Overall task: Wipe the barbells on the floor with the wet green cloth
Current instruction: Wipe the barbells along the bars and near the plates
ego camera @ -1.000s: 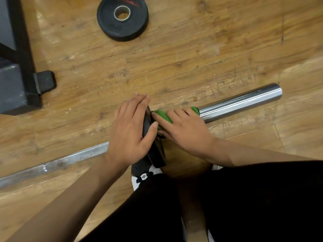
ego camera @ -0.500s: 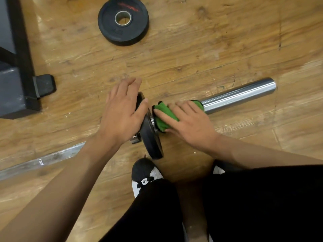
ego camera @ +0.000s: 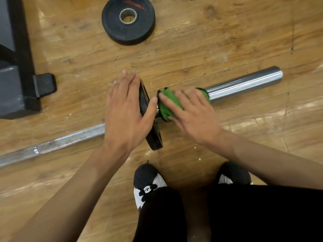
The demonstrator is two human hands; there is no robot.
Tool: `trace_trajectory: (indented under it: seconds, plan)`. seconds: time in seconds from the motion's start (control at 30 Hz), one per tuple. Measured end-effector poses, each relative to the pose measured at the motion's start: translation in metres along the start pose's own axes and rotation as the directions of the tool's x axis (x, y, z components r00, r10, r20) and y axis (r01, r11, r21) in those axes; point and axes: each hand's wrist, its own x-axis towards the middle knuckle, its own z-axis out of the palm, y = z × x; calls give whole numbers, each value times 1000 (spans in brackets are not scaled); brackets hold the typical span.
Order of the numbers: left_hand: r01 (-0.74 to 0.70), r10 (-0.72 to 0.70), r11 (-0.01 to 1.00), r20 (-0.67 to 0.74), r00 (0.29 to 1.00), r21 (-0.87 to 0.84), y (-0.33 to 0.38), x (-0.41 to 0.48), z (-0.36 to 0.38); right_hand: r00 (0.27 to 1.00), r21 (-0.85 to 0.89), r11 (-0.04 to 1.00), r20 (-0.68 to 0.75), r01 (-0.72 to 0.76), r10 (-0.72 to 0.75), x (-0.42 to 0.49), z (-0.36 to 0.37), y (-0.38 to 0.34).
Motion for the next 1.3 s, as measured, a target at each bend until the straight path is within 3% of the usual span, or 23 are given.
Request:
trace_trajectory:
  seconds: [0.13,0.23,0.33,0.4,0.5,0.6,0.73,0.83,0.87,1.03,1.1,1.2,1.3]
  plan:
    - [-103,111,989,-75,991,102,3,-15,10,973,-14,973,16,-231,231,-13,-9,47]
    - [-58,61,998,-135,989,25,9,-13,18,920,0,921,-40,-390,390,3,-9,10]
    - [-35,31,999,-133,991,-26,7,1,16,975,48,975,-37,-218,220,23,3,-38]
    - [-28,27,1000,-97,995,-7,2,12,12,993,60,993,-54,-97,101,28,8,-34]
    - [9,-12,1000,-76,997,-29,-2,24,8,986,74,987,-68,-145,150,25,5,8]
    - [52,-58,995,-70,996,-81,-2,32,8,931,59,938,-114,-341,346,5,0,74]
    - [81,-91,990,-80,993,-117,-1,39,8,798,86,804,-103,-588,594,-19,-12,153]
    - [74,-84,990,-84,993,-121,2,33,10,698,109,704,-91,-702,710,-10,-15,137]
    - [69,-79,991,-90,993,-116,3,30,10,697,111,704,-101,-701,710,-3,-16,120]
    - [20,-35,994,-135,990,-110,10,8,16,908,160,900,-40,-405,416,22,-14,0]
    - [-10,-7,992,-138,990,-124,11,-5,17,957,185,942,-16,-281,289,23,-15,-25]
    - [-74,64,992,-100,993,-100,14,-27,16,991,138,982,47,-131,126,7,-16,-6]
    - [-176,176,984,-44,983,15,9,-45,14,964,111,957,23,-267,266,-23,-18,50]
